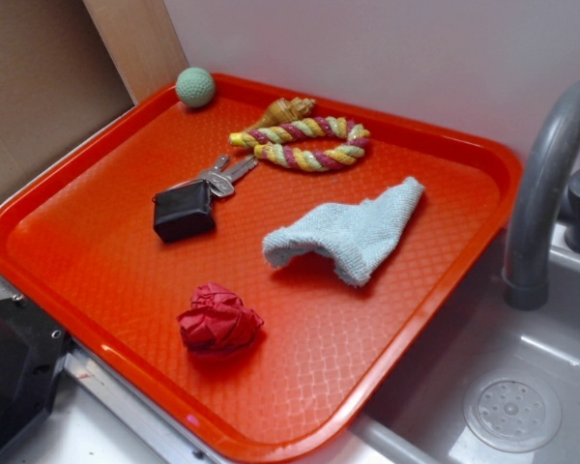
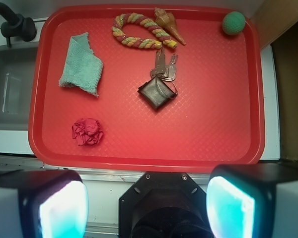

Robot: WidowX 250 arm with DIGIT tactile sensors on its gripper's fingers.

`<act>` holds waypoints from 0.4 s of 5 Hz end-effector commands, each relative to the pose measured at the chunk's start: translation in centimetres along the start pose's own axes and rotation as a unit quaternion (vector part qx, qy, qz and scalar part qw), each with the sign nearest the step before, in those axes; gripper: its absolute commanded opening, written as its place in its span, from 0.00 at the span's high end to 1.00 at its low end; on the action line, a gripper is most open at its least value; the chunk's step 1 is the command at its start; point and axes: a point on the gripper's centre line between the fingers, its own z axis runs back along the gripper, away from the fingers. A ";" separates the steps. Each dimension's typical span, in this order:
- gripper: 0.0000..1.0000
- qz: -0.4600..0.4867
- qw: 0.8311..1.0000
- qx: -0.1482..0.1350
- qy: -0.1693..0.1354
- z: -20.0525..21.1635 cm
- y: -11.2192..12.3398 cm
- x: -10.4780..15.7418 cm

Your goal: Grab the blue cloth.

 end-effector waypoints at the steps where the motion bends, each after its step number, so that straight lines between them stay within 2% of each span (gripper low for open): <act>1: 0.00 0.000 1.000 0.000 0.000 0.0 0.0 0.0; 2: 0.00 -0.126 0.989 -0.009 -0.073 -5.5 -4.9 2.0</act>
